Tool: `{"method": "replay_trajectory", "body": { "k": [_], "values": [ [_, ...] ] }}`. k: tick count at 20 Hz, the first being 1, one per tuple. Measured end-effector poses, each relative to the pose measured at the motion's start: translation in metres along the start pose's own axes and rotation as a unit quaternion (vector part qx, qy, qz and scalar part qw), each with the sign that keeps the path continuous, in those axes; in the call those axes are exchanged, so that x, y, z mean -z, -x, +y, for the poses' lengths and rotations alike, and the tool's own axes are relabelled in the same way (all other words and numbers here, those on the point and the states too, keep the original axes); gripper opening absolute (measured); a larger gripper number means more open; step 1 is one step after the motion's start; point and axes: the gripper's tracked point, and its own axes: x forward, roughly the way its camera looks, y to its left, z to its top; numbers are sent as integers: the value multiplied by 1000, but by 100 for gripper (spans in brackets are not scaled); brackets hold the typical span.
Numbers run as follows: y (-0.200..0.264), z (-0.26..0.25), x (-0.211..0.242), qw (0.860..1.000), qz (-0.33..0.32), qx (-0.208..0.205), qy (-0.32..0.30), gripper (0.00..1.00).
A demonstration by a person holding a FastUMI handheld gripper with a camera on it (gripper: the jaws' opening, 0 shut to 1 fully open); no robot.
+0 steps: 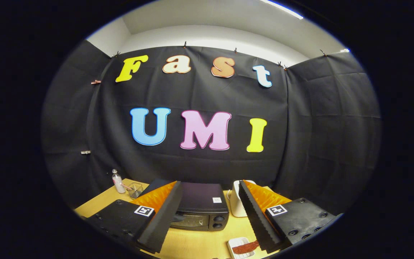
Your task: Open the toaster oven, put the food inside, and close the toaster oven door.
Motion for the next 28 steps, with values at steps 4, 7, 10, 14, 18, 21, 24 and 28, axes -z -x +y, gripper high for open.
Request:
{"method": "replay_trajectory", "body": {
  "k": [4,7,10,14,18,21,24,28],
  "values": [
    [-26,44,30,999,28,-24,-7,97],
    [-52,68,61,998,58,-28,-23,97],
    [-78,82,98,995,97,-24,-23,98],
    [-99,97,150,987,157,-26,-21,98],
    [-114,102,179,980,194,-12,-46,98],
    [-118,106,196,976,211,-6,-42,98],
    [-116,110,201,977,210,-5,-45,97],
    [-111,110,204,979,203,-14,-9,97]
  ]
}}
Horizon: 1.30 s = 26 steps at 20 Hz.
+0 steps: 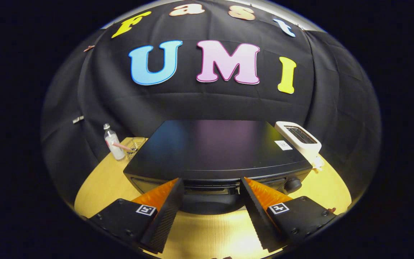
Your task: Open the toaster oven, put the food inside, and close the toaster oven door.
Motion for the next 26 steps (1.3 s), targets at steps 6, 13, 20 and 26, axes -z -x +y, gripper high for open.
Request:
{"method": "replay_trajectory", "body": {
  "k": [6,13,20,26],
  "values": [
    [20,0,18,1000,11,-3,-16,97],
    [55,0,62,999,44,-10,-22,97],
    [71,-1,114,996,92,-6,-9,96],
    [72,0,160,989,149,-10,3,97]
  ]
}}
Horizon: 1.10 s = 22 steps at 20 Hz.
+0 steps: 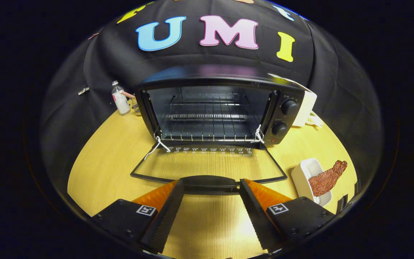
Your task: Open the toaster oven, put the food inside, and close the toaster oven door.
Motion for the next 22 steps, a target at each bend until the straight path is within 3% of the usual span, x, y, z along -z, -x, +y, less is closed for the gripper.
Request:
{"method": "replay_trajectory", "body": {
  "k": [8,14,18,22],
  "values": [
    [-3,-11,25,999,37,-23,4,97],
    [39,-18,15,994,45,-99,-3,97],
    [72,-53,-16,991,24,-130,-12,97],
    [94,-121,-53,992,-19,-122,-7,97]
  ]
}}
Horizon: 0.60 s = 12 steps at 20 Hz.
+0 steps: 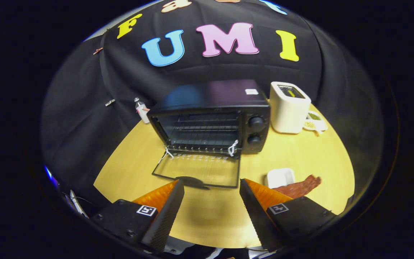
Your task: Open the toaster oven, put the food inside, and close the toaster oven door.
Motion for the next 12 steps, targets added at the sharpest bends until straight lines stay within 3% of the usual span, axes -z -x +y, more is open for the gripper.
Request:
{"method": "replay_trajectory", "body": {
  "k": [6,12],
  "values": [
    [22,-112,-10,999,24,28,10,97],
    [7,-190,6,995,87,6,-48,99]
  ]
}}
